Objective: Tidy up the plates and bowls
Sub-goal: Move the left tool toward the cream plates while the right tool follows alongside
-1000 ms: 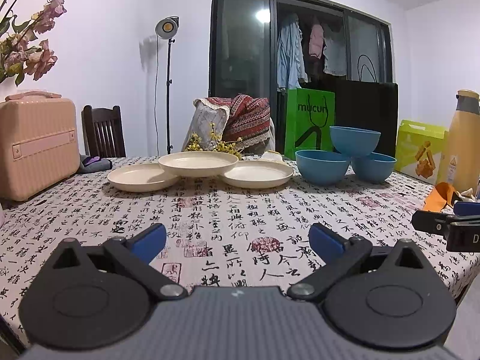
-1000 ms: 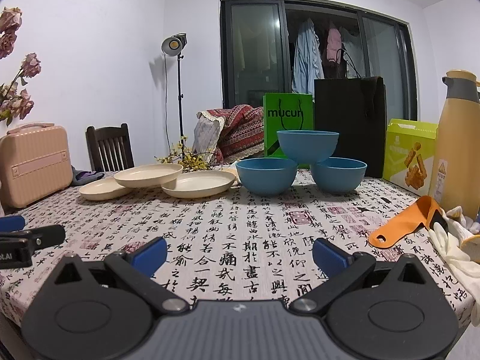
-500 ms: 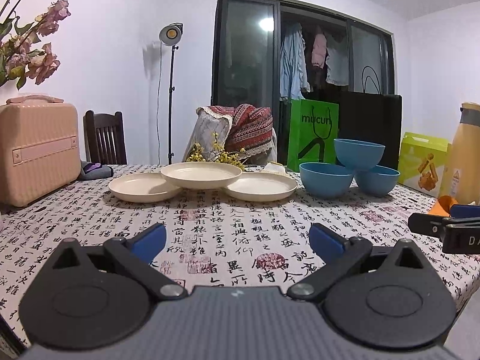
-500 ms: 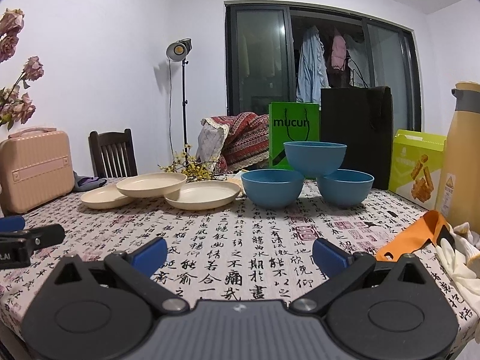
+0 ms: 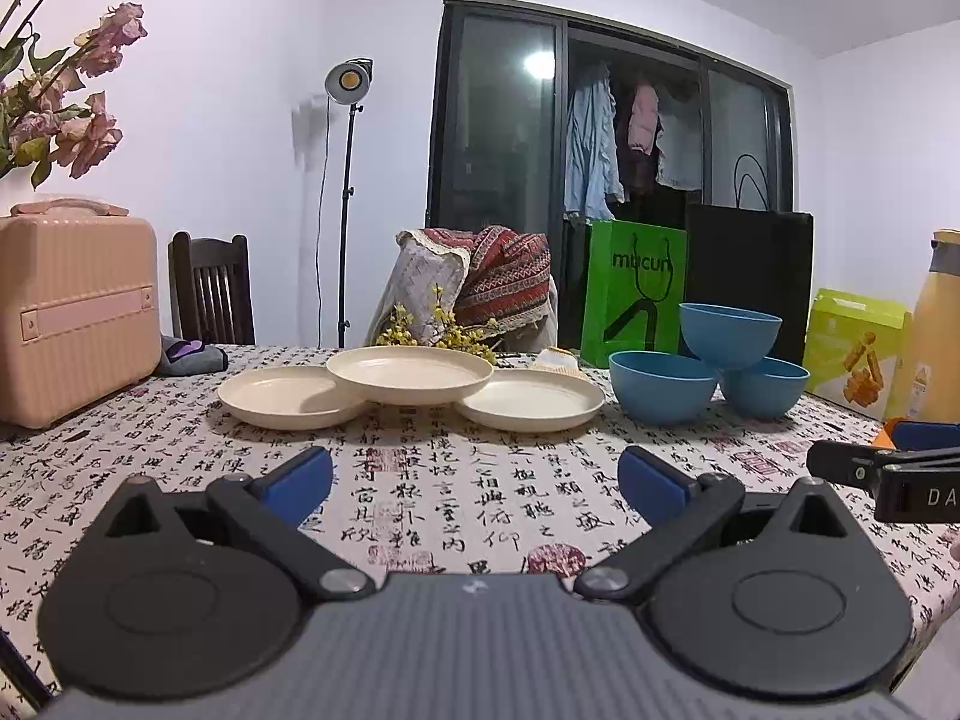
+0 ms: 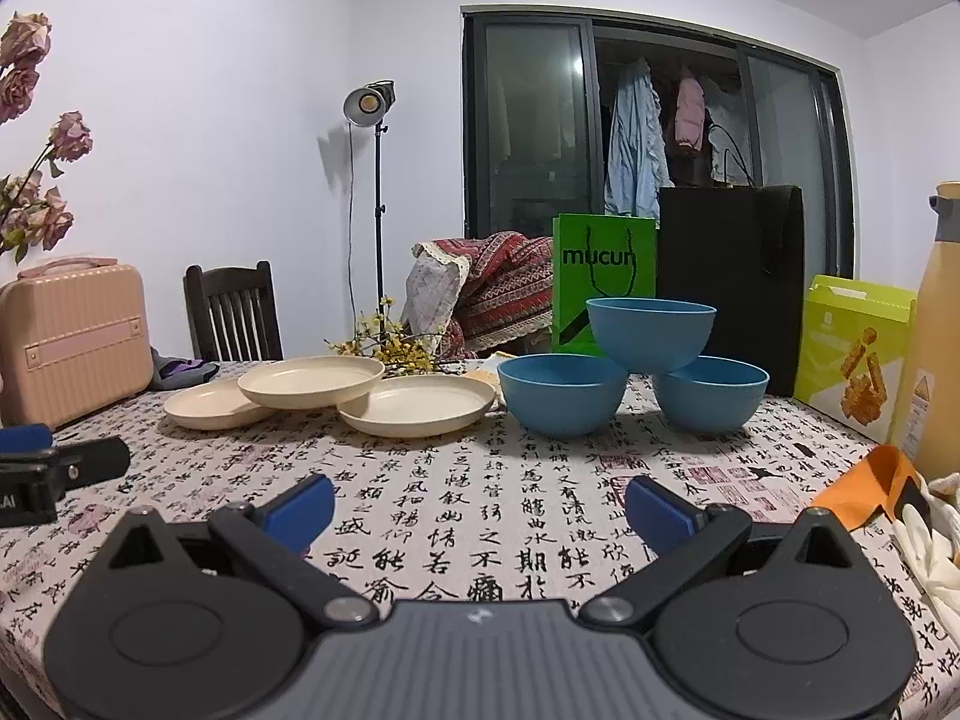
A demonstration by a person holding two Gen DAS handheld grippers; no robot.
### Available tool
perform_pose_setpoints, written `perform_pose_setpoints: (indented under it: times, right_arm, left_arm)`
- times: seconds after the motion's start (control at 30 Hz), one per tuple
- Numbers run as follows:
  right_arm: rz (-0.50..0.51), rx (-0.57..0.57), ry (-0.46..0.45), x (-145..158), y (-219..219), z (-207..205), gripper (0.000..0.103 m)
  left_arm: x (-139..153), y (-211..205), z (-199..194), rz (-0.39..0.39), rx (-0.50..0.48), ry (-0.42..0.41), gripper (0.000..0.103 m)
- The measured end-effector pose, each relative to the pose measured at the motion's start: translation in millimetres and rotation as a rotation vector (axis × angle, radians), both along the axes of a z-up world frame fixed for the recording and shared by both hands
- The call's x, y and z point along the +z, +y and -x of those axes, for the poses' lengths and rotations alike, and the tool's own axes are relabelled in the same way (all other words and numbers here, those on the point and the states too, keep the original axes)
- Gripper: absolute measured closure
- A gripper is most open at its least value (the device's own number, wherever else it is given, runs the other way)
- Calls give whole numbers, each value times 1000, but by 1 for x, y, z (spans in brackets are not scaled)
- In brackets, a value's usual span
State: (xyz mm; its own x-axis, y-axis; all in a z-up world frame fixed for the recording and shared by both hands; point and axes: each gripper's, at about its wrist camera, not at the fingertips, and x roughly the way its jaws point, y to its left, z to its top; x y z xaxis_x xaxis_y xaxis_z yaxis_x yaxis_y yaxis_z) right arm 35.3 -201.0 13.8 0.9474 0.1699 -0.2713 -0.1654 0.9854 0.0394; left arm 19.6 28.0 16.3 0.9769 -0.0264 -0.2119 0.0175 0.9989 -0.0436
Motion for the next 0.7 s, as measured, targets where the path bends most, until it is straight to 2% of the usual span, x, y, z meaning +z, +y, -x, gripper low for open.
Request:
perform_pose_setpoints:
  times: [0.7]
  right_arm:
    - [16,7,-37,14,17,-37,0]
  left_arm:
    - [12,17,-33,-8,10,-14,0]
